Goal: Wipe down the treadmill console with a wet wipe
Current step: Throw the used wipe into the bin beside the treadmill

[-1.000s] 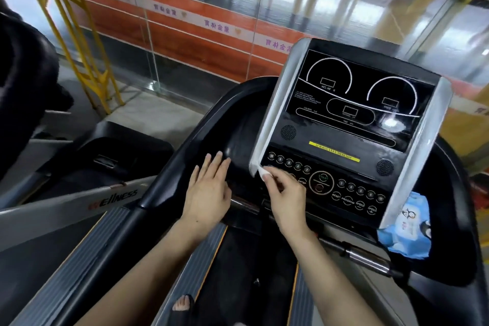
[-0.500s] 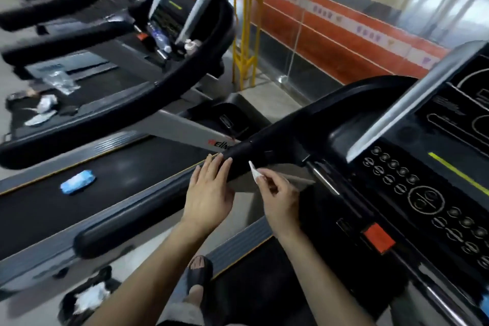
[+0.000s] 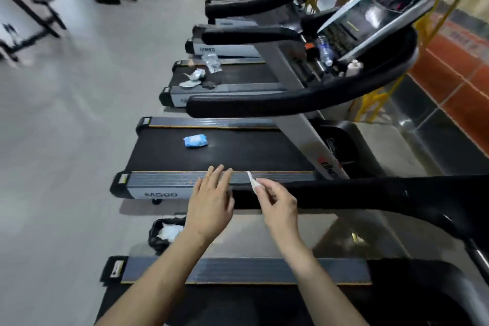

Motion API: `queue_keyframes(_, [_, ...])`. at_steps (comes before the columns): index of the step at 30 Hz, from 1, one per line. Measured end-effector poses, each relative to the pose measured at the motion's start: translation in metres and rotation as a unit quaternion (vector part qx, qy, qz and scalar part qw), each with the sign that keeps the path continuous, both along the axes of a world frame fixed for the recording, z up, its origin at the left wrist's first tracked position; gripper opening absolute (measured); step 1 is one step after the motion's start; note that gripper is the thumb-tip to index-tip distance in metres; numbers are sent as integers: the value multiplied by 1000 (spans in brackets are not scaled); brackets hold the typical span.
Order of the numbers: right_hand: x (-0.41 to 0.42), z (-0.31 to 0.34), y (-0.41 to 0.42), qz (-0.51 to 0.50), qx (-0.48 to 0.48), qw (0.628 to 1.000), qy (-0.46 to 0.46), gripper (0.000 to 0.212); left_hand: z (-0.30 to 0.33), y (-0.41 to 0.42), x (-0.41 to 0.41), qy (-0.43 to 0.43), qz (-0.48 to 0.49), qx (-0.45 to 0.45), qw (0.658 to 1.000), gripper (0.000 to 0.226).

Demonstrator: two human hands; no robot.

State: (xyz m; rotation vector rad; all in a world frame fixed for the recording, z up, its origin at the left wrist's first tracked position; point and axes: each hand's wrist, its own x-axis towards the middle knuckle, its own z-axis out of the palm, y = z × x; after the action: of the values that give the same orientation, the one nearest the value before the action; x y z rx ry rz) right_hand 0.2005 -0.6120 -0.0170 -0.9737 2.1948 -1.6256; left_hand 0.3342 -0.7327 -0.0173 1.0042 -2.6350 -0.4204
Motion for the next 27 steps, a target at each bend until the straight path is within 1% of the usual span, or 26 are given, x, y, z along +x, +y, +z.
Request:
queue_keyframes(5, [87, -19, -101, 41, 25, 999, 17, 19, -24, -97, 91, -20, 27, 1, 999, 61])
queue_keyframes(10, [182, -47, -206, 53, 56, 997, -29, 17, -57, -206, 193, -70, 32, 18, 997, 60])
queue_keyframes(12, [210, -64, -242, 62, 73, 995, -37, 15, -72, -243, 226, -88, 29, 16, 996, 59])
queue_keyframes(14, [232, -82, -269, 74, 100, 991, -41, 14, -87, -271, 254, -118, 25, 32, 992, 61])
queue_keyframes(17, [254, -107, -292, 78, 150, 982, -78, 14, -115, -298, 283, -153, 27, 60, 986, 63])
queue_keyframes(21, [261, -154, -314, 73, 212, 969, -105, 15, -168, -321, 301, -182, 20, 92, 979, 58])
queue_keyframes(24, [259, -209, -328, 78, 245, 958, -124, 16, -222, -333, 303, -199, 17, 108, 974, 60])
queue_keyframes(27, [253, -280, -346, 84, 261, 951, -143, 14, -290, -341, 302, -227, 19, 129, 965, 62])
